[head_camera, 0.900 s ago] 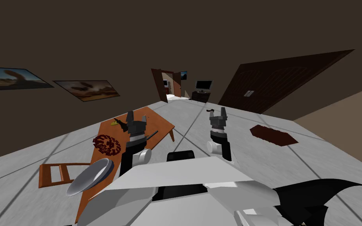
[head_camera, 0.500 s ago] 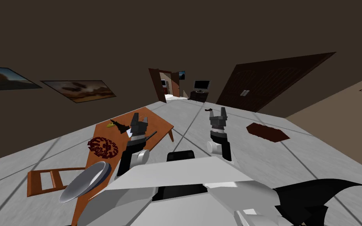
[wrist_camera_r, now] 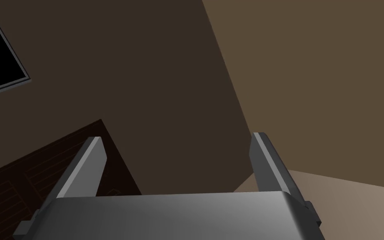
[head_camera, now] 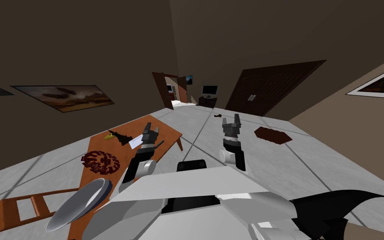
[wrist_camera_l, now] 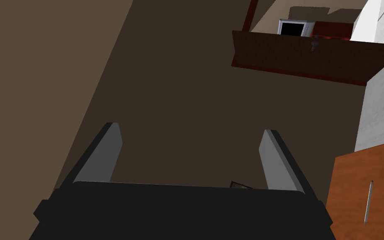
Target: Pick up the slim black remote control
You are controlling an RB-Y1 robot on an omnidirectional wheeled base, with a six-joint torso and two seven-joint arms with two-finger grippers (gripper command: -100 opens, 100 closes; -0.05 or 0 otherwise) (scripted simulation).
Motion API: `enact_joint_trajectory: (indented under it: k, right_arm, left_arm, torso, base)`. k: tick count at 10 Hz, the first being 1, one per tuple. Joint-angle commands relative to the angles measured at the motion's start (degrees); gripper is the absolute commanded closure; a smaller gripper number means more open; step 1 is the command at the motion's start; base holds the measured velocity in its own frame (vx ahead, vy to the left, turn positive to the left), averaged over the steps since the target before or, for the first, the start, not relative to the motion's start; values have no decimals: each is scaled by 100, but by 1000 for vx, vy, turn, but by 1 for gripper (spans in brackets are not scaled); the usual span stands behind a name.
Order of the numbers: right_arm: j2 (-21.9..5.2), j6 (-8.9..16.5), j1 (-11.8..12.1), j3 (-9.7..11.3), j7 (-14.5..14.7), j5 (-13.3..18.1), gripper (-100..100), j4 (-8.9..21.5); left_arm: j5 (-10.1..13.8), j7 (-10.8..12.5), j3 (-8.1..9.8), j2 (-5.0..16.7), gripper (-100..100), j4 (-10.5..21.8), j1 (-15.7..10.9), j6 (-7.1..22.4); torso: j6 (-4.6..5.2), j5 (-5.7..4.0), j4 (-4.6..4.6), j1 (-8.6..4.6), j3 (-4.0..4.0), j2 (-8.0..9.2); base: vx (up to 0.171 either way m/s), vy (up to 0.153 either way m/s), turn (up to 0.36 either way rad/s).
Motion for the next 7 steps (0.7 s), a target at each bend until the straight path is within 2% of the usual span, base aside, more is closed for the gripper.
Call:
enact_joint_trajectory:
  k: [1, 2, 3, 5, 6, 7]
  right_arm:
    - [0, 0, 0, 0, 0, 0, 0, 0]
    - [0, 0, 0, 0, 0, 0, 0, 0]
    - [0, 0, 0, 0, 0, 0, 0, 0]
    - [0, 0, 0, 0, 0, 0, 0, 0]
    - [0, 0, 0, 0, 0, 0, 0, 0]
    - [0, 0, 1, -1, 0, 0, 0, 0]
  left_arm:
    - [286, 171, 111, 255, -100, 278, -126, 286]
    - [481, 271, 164, 402, -100, 447, -175, 455]
    - [481, 271, 164, 402, -100, 447, -175, 499]
    - [872, 485, 273, 695, -100, 812, -279, 869]
    - [897, 485, 273, 695, -100, 812, -279, 905]
    - [1120, 596, 330, 841, -100, 1008, -334, 1113]
  torso:
    - [0, 0, 0, 0, 0, 0]
    - [0, 0, 1, 1, 2, 3]
    - [0, 0, 1, -1, 2, 4]
    - [0, -1, 1, -2, 0, 0]
    - [0, 0, 0, -2, 1, 1]
    - [-3, 0, 0, 0, 0, -1]
  base:
    - [-39, -9, -185]
    - [-40, -10, -191]
    - [-26, -8, -80]
    - [-26, -14, -182]
    - [-19, -5, -87]
    - [-15, -2, -131]
